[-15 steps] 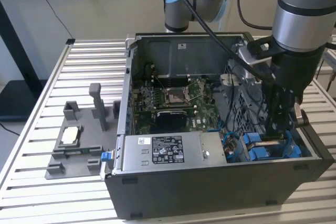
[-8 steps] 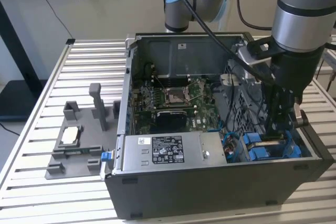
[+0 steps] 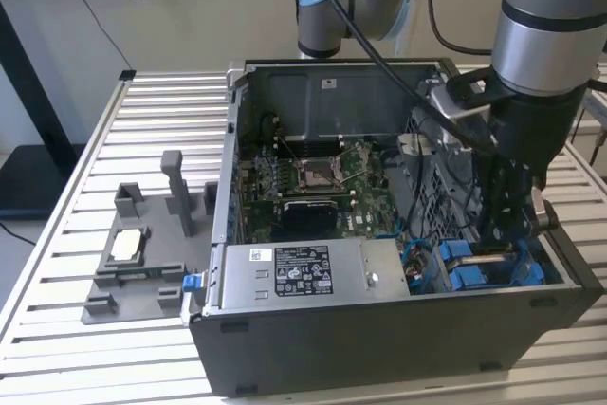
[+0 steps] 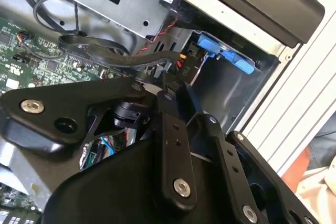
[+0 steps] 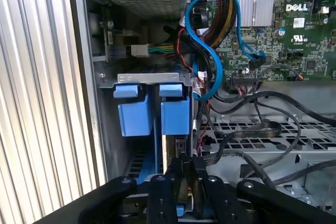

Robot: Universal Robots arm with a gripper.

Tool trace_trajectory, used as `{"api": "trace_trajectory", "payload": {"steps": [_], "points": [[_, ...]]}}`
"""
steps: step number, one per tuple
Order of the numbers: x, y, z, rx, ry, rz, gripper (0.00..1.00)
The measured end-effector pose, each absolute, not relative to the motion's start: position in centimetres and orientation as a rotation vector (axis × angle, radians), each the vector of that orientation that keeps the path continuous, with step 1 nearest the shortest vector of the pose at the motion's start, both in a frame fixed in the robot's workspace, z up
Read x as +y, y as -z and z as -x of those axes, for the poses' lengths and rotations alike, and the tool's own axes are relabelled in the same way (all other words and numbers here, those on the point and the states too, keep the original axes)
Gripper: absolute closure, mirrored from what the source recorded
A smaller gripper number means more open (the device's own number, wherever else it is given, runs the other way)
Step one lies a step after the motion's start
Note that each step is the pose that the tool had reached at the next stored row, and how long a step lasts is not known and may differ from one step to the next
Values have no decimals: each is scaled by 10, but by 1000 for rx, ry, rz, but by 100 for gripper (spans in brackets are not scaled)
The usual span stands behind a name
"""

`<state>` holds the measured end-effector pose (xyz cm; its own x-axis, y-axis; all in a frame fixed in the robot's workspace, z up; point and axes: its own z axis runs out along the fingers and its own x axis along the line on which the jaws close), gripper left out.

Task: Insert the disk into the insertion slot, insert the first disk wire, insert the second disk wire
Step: 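Insert the second disk wire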

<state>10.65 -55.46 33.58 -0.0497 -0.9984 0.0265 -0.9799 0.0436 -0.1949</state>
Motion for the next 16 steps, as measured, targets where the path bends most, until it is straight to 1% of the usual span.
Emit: {"api": "trace_trajectory", "payload": {"steps": [16], "points": [[-555,-378,-106,2183,243,2082,76]]}}
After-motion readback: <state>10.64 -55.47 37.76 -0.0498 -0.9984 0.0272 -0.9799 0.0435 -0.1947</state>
